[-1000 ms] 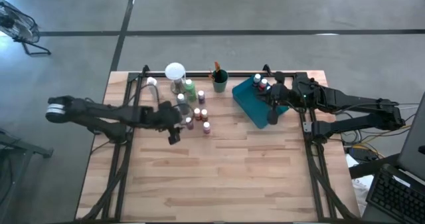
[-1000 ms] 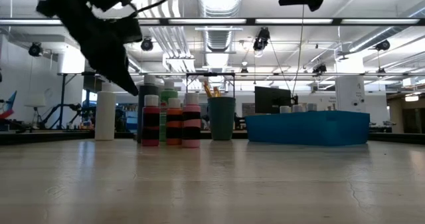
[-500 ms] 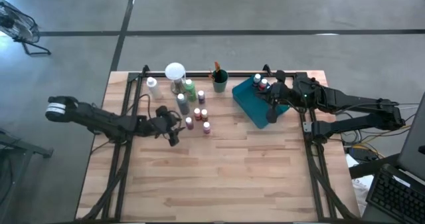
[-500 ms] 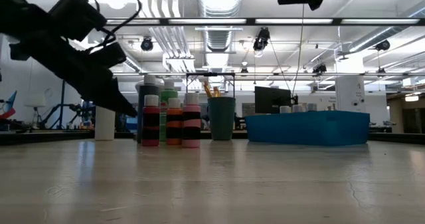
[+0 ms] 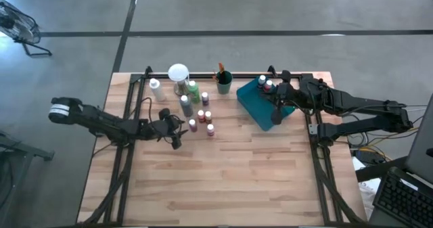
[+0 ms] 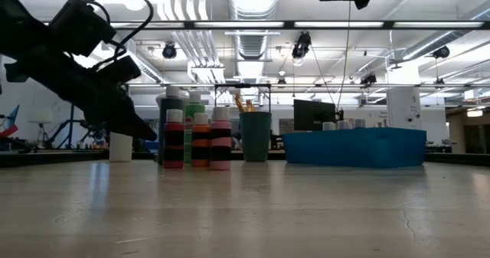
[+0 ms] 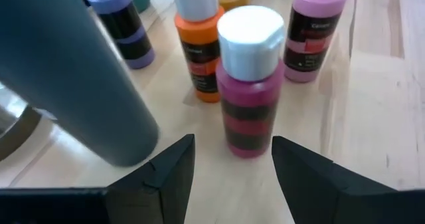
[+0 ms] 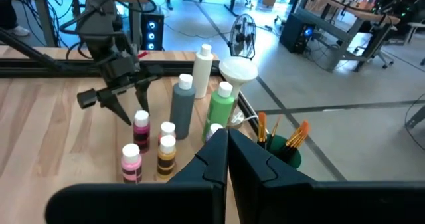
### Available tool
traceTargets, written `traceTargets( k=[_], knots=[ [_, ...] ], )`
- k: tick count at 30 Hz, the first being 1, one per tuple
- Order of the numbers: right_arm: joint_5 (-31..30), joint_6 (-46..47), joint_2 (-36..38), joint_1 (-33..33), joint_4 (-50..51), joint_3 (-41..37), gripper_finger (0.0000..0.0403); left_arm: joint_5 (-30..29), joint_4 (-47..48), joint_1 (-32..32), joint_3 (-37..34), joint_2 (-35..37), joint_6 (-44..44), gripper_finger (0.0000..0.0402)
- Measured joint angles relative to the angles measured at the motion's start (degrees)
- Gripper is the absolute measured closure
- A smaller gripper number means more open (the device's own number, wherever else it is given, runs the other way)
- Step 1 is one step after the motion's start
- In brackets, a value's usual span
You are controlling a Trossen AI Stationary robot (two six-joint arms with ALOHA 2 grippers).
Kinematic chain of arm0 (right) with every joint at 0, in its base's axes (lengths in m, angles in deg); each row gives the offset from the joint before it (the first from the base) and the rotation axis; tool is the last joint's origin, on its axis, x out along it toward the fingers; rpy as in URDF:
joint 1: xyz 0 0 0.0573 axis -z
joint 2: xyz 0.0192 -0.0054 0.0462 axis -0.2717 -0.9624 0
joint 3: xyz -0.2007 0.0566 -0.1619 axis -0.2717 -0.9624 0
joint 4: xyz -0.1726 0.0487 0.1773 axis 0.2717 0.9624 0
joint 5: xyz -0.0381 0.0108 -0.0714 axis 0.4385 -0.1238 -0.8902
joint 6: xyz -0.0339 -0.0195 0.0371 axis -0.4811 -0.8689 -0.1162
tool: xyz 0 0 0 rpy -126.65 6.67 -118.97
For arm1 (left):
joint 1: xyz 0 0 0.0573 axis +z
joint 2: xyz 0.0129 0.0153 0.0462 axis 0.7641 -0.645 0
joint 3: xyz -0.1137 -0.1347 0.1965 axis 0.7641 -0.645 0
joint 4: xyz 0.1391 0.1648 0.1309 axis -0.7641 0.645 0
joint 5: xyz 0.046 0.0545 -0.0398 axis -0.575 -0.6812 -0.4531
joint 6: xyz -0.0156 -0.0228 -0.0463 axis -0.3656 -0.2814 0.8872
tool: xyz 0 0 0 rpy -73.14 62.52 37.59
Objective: Pick & Place Paint Supplies
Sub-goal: Put the red paint bottle into the blue bin
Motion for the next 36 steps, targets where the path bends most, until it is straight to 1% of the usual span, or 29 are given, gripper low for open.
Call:
traceTargets(
  k=[4,9,14,19,25,31,36],
  knots=[
    [0.0,0.0,0.0,0.0,0.0,0.0,0.0394,0.4,-3.8,0.0,0.2,-3.4,-0.4,0.0195],
    [0.0,0.3,0.0,0.0,-0.1,0.0,0.0394,0.8,-11.1,0.0,0.2,-8.0,-2.1,0.0195],
    [0.0,0.4,0.0,0.0,-0.1,0.0,0.0394,0.8,-13.6,0.0,0.2,-11.0,-2.3,0.0195],
    [0.0,0.4,0.0,0.0,-0.7,0.0,0.0394,0.7,-19.6,0.6,0.2,-14.1,-3.8,0.0195],
    [0.1,0.4,0.0,0.0,-1.1,0.0,0.0394,0.6,-20.5,1.9,2.1,-17.9,-4.4,0.0195],
    [0.1,0.4,0.0,0.0,-1.1,0.0,0.0394,1.0,-21.5,2.1,4.5,-21.0,-6.4,0.0195],
    [0.1,0.2,0.0,0.0,-1.1,0.0,0.0394,1.2,-21.4,2.4,5.4,-22.9,-6.3,0.0195]
  ],
)
